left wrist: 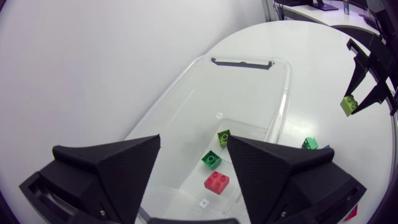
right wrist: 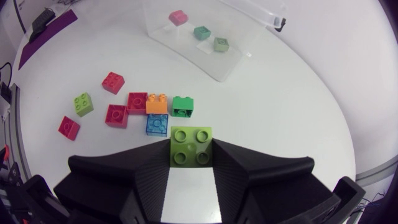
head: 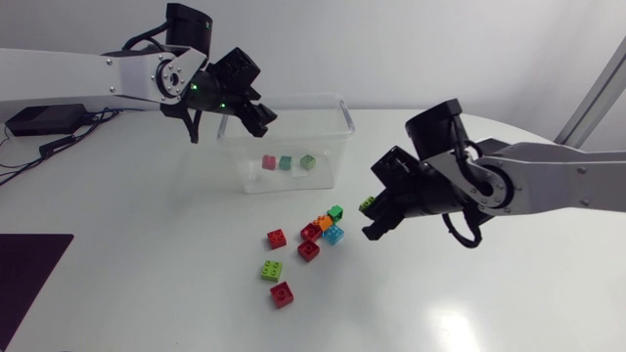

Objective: Place the duplo bricks in the container

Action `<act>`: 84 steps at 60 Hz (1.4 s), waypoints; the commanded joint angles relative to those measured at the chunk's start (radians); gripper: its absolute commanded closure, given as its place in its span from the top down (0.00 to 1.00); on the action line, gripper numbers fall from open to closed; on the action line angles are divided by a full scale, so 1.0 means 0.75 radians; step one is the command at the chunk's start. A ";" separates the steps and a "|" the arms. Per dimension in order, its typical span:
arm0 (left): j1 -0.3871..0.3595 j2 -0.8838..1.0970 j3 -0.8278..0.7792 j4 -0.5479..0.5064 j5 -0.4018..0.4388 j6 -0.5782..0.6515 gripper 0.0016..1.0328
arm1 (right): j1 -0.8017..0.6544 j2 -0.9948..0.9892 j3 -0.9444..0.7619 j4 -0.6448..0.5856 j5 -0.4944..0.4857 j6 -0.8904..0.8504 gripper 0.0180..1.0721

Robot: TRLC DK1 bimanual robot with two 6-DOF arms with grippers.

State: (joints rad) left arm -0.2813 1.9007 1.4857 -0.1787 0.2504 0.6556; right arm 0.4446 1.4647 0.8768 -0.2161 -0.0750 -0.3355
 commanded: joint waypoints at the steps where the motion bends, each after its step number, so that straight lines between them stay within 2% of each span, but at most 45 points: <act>1: 0.009 0.020 0.054 0.005 -0.005 -0.038 0.94 | -0.008 -0.053 0.005 -0.047 -0.002 0.024 0.25; 15: 0.009 -0.160 -0.046 0.005 -0.003 -0.083 0.94 | -0.012 -0.086 0.132 -0.084 -0.002 0.067 0.25; 29: -0.056 -0.473 -0.343 -0.124 0.079 -0.058 0.93 | -0.014 -0.018 0.310 -0.107 -0.002 0.102 0.25; 40: -0.132 -0.620 -0.627 -0.150 0.100 0.028 0.93 | -0.012 0.076 0.447 -0.092 -0.002 0.136 0.25; 59: -0.163 -0.657 -0.899 -0.136 0.143 0.147 0.93 | -0.010 0.301 0.711 -0.094 0.004 0.163 0.25; 84: -0.236 -0.610 -1.163 0.032 0.165 0.284 0.92 | -0.006 0.542 0.993 -0.109 0.010 0.196 0.26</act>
State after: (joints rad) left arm -0.4496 1.4307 0.6422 -0.1734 0.3637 0.8223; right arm 0.4385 1.8290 1.5776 -0.2832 -0.0738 -0.2199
